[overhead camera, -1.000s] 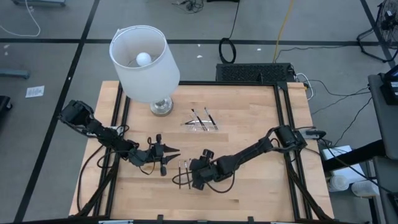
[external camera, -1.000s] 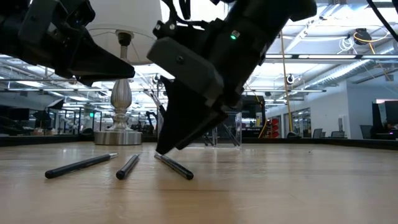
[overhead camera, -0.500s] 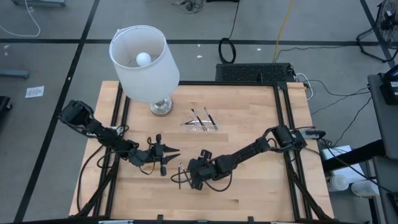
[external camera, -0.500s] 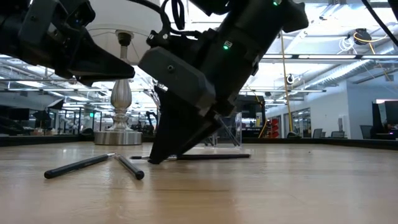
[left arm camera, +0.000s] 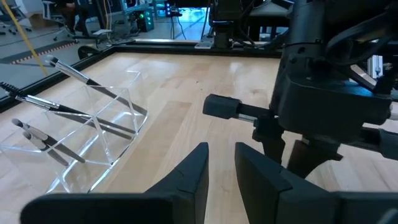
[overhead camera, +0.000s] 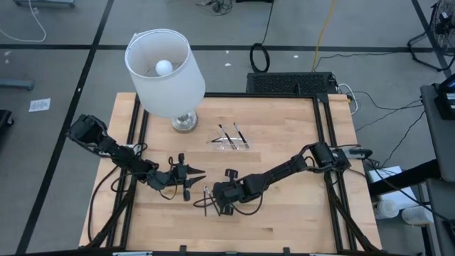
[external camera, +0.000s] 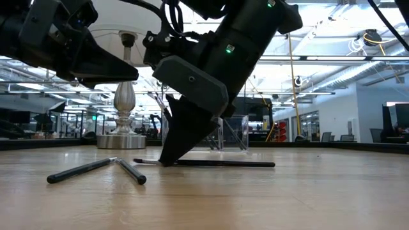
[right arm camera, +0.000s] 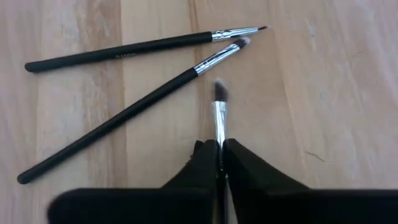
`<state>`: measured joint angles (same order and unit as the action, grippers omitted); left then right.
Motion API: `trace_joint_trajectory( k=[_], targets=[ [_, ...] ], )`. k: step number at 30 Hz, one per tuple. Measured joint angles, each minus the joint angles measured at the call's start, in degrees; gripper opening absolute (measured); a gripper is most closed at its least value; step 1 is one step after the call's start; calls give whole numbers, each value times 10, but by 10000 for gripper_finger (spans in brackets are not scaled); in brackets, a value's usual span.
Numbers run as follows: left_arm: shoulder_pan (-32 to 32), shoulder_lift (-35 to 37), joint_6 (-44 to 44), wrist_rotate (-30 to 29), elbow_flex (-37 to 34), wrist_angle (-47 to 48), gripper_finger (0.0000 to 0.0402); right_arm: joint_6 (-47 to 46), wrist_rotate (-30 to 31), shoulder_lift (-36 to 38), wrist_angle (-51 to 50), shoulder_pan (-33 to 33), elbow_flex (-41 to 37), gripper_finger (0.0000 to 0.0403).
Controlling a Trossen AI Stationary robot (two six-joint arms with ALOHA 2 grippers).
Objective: Put items in baskets/containers
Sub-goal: Put the black eyeshadow brush into the transparent organizer
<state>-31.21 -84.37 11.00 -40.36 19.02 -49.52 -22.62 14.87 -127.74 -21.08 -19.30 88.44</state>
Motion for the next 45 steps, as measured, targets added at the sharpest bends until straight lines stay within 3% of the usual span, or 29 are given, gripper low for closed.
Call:
trace_joint_trajectory(
  k=[7, 12, 20, 25, 29, 32, 37, 41, 45],
  targets=[
    [0, 0, -1, 0, 0, 0, 88, 9, 1, 1, 11, 9, -1, 4],
    [0, 0, -2, 0, 0, 1, 88, 41, 37, 33, 23, 8, -3, 2],
    [-4, 0, -5, 12, 0, -2, 88, 91, 121, 137, 24, -6, -13, 1],
    [-10, 0, -19, 13, 0, -10, 88, 138, 155, 221, 103, -32, -79, 1],
    [-12, 0, -36, 13, 0, -16, 88, 186, 183, 318, 236, -54, -188, 0],
    [-3, 0, -79, 14, 0, -50, 88, 261, 172, 378, 467, -60, -305, 0],
    [18, 0, -103, 30, 16, -116, 88, 329, 57, 409, 817, -29, -469, 0],
    [41, 1, -164, 34, 58, -102, 88, 322, -15, 409, 936, 3, -523, 0],
    [67, 1, -178, 57, 119, -24, 88, 309, -73, 406, 940, 18, -532, 0]
  ],
)
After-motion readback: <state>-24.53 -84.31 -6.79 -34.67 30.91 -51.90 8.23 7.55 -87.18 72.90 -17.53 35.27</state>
